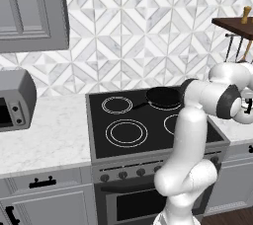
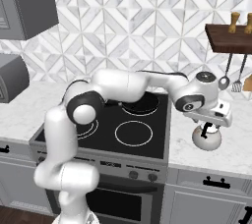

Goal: Pick the kettle from the counter and place it on a stove burner. Then turn the burner on.

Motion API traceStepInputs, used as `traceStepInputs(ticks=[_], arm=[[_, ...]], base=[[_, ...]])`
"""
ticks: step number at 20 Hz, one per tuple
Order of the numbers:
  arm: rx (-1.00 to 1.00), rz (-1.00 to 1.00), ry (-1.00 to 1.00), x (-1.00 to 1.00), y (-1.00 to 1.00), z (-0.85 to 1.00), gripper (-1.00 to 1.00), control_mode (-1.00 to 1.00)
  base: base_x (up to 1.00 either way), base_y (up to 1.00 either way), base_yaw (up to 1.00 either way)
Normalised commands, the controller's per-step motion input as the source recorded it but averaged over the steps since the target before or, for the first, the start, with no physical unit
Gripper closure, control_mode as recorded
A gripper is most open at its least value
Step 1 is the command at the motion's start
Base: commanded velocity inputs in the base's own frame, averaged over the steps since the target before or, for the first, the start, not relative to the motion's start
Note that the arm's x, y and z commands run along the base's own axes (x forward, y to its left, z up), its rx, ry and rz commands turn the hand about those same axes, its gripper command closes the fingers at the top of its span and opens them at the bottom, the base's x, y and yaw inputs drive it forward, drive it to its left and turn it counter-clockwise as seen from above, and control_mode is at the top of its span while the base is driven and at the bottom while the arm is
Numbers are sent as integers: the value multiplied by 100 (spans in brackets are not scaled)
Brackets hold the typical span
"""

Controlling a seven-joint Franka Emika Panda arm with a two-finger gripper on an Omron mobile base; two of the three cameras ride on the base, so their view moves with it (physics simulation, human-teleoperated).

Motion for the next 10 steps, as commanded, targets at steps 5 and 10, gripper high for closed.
traceStepInputs(ticks=[5, 10], arm=[[1, 0, 1, 47, 0, -15, -100, -100], [0, 0, 2, 41, 0, -27, -100, -100]], base=[[0, 0, 0], [0, 0, 0]])
